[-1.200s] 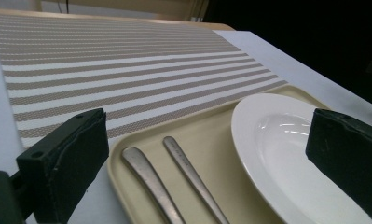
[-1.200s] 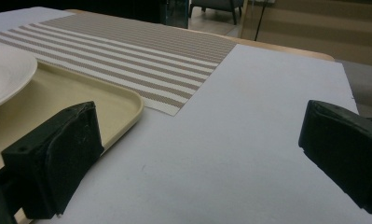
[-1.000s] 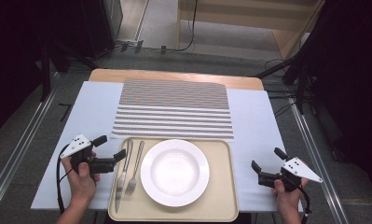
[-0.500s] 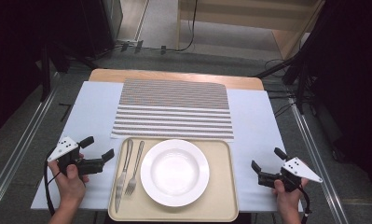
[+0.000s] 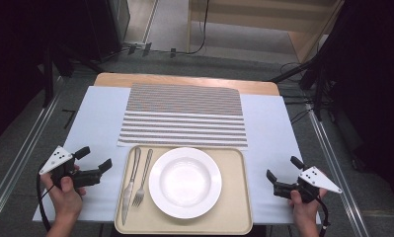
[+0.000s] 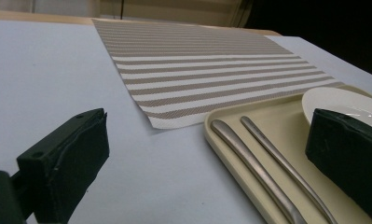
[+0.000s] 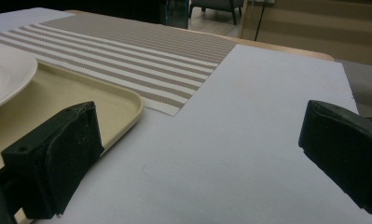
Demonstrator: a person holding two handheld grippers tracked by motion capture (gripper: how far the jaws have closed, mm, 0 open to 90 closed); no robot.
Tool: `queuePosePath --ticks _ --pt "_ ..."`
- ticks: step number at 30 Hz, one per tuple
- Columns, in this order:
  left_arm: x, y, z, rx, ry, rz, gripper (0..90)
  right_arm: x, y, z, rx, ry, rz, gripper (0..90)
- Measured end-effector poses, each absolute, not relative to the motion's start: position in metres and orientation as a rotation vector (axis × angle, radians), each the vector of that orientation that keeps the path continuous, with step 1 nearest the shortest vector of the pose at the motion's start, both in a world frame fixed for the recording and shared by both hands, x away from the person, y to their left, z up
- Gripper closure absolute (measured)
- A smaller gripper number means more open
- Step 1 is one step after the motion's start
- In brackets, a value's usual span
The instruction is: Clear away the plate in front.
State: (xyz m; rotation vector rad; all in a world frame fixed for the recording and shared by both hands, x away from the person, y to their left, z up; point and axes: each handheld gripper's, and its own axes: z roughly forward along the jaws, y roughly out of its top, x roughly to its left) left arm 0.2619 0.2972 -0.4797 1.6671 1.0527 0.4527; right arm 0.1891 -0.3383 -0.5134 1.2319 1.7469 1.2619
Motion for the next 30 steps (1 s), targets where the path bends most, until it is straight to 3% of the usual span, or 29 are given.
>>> queuePosePath --ticks 12,30 --pt "0.260 0.320 -0.479 1.640 1.080 0.515 0.0 0.189 -0.338 -0.513 1.225 1.752 1.264 0.0" --pt "0.260 0.320 -0.483 1.647 1.096 0.512 0.0 0.189 -0.340 -0.514 1.232 1.745 1.278 0.0"
